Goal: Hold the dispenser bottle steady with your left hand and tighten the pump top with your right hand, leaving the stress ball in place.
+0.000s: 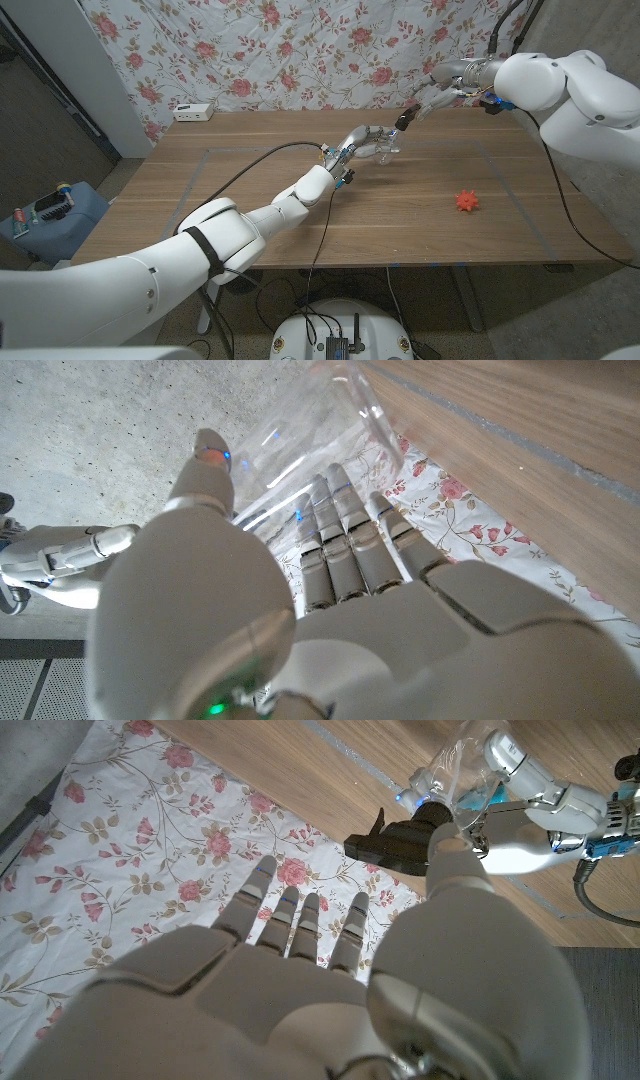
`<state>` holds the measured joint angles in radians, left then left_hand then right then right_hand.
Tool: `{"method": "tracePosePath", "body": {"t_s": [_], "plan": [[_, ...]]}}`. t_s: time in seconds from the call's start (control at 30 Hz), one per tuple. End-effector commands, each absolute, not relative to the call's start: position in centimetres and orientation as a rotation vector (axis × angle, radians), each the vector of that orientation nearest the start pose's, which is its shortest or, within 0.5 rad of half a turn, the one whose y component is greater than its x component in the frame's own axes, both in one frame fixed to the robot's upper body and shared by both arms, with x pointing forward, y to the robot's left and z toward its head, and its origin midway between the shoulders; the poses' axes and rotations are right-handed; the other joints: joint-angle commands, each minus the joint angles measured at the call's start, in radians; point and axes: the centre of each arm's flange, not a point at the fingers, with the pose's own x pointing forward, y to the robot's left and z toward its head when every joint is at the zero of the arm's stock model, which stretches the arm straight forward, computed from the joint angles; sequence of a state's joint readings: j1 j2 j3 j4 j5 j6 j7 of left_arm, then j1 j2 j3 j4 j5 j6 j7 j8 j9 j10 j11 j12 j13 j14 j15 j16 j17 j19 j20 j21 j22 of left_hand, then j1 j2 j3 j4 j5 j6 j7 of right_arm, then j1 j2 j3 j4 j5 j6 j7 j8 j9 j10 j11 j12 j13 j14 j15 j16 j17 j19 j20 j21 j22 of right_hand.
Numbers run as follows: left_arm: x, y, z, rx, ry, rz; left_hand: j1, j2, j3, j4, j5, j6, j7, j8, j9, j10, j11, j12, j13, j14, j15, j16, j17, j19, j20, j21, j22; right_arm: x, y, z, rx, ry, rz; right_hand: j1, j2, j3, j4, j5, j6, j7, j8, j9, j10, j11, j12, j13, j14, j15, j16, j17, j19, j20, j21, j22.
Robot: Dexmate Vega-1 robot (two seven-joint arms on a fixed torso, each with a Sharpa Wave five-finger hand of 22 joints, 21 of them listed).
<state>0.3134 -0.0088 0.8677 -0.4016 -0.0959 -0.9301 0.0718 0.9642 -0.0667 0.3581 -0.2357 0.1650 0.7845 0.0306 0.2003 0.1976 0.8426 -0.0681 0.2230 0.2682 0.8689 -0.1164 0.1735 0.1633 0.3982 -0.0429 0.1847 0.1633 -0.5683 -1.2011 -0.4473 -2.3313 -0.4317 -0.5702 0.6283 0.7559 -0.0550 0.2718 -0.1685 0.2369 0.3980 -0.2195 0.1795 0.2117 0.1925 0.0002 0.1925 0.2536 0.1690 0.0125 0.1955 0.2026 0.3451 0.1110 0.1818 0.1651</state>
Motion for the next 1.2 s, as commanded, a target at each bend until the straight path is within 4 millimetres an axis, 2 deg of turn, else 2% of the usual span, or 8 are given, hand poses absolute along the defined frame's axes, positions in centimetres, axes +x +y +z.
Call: {"method": "tracePosePath", "body": {"t_s": [0.03, 0.47, 0.8, 1.2], "plan": [[65.8, 0.7, 1.3, 0.505, -0.975, -0.574, -0.067, 0.081, 0.088, 0.086, 0.007, 0.127, -0.053, 0.004, 0.004, 0.016, -0.006, 0.001, 0.000, 0.008, -0.057, 0.005, 0.000, 0.008, -0.100, 0.003, 0.003, 46.2, -24.5, 18.6, -1.701, -0.364, 0.037, 0.002, 0.000, 0.002, 0.007, 0.005, -0.010, -0.001, 0.009, 0.005, -0.012, 0.007, -0.001, 0.003, -0.009, 0.007, -0.001, 0.004, -0.009, 0.001, 0.004, 0.005], [65.7, 0.6, 1.2, 0.514, -0.981, -0.569, -0.068, 0.081, 0.089, 0.086, 0.008, 0.125, -0.053, 0.003, 0.004, 0.016, -0.008, 0.000, 0.000, 0.007, -0.057, 0.004, 0.000, 0.007, -0.099, 0.002, 0.003, 47.0, -24.5, 18.8, -1.686, -0.323, 0.058, -0.023, -0.005, -0.008, 0.023, 0.001, 0.003, 0.002, 0.023, 0.007, -0.019, 0.018, 0.004, 0.005, -0.019, 0.019, 0.002, 0.007, -0.015, 0.002, 0.004, 0.006], [65.9, 0.4, 1.3, 0.518, -0.967, -0.565, -0.068, 0.081, 0.090, 0.086, 0.008, 0.125, -0.052, 0.002, 0.004, 0.016, -0.006, 0.000, 0.000, 0.008, -0.057, 0.004, 0.000, 0.007, -0.099, 0.002, 0.003, 47.4, -24.8, 18.8, -1.652, -0.304, 0.077, -0.049, -0.004, -0.017, 0.037, -0.002, 0.069, 0.008, 0.054, 0.010, -0.007, 0.022, 0.013, 0.007, -0.017, 0.021, 0.010, 0.010, -0.013, 0.000, 0.007, 0.006], [66.2, 0.3, 1.5, 0.521, -0.950, -0.562, -0.069, 0.081, 0.091, 0.086, 0.008, 0.127, -0.052, 0.002, 0.004, 0.016, -0.009, 0.000, 0.000, 0.008, -0.057, 0.004, 0.000, 0.007, -0.099, 0.002, 0.003, 48.1, -25.2, 18.4, -1.627, -0.313, 0.066, -0.049, -0.003, -0.017, 0.034, -0.002, 0.101, 0.008, 0.069, 0.012, 0.013, 0.025, 0.023, 0.008, -0.005, 0.018, 0.016, 0.009, -0.001, -0.006, 0.011, 0.006]]}}
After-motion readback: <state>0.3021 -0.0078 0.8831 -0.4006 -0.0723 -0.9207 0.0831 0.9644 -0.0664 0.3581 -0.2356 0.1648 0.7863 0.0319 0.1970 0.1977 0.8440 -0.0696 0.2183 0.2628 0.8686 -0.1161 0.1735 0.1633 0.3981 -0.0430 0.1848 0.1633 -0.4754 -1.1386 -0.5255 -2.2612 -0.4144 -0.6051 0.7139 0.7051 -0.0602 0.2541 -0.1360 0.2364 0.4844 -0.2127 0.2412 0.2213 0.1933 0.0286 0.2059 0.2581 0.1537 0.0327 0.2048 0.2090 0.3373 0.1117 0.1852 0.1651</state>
